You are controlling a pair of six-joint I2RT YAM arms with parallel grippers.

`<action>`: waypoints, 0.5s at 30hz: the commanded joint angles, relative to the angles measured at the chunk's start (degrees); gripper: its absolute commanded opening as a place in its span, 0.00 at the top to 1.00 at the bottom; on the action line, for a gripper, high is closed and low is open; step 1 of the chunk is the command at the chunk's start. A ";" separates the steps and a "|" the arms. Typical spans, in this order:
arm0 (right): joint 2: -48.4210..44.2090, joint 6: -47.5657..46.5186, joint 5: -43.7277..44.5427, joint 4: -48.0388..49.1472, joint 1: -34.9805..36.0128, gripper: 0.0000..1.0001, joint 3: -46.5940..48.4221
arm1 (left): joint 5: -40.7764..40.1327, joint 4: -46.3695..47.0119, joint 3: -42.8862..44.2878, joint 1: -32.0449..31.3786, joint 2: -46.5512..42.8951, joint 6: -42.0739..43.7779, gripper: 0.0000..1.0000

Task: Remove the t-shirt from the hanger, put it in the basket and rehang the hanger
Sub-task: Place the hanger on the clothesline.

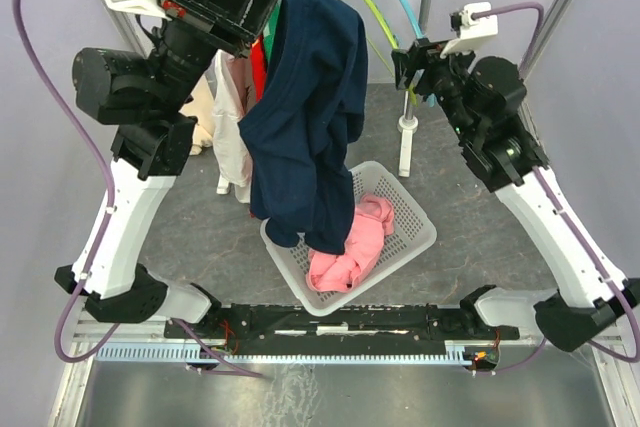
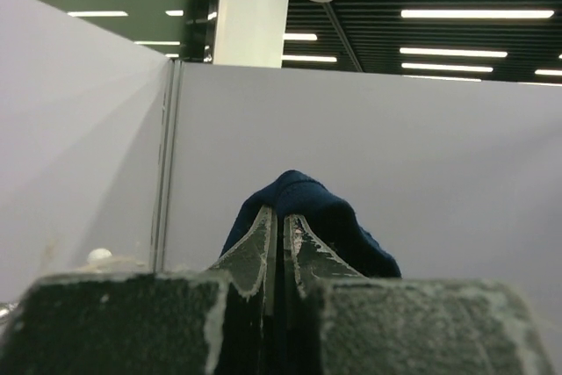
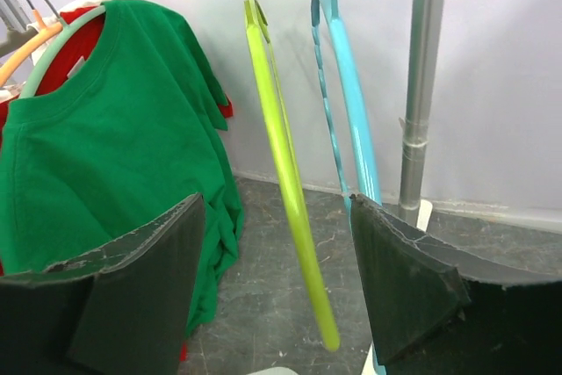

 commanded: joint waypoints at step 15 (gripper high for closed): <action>-16.21 1.24 2.72 -2.15 -0.15 0.24 -10.05 | -4.98 0.27 -29.09 -2.66 -7.03 0.67 0.97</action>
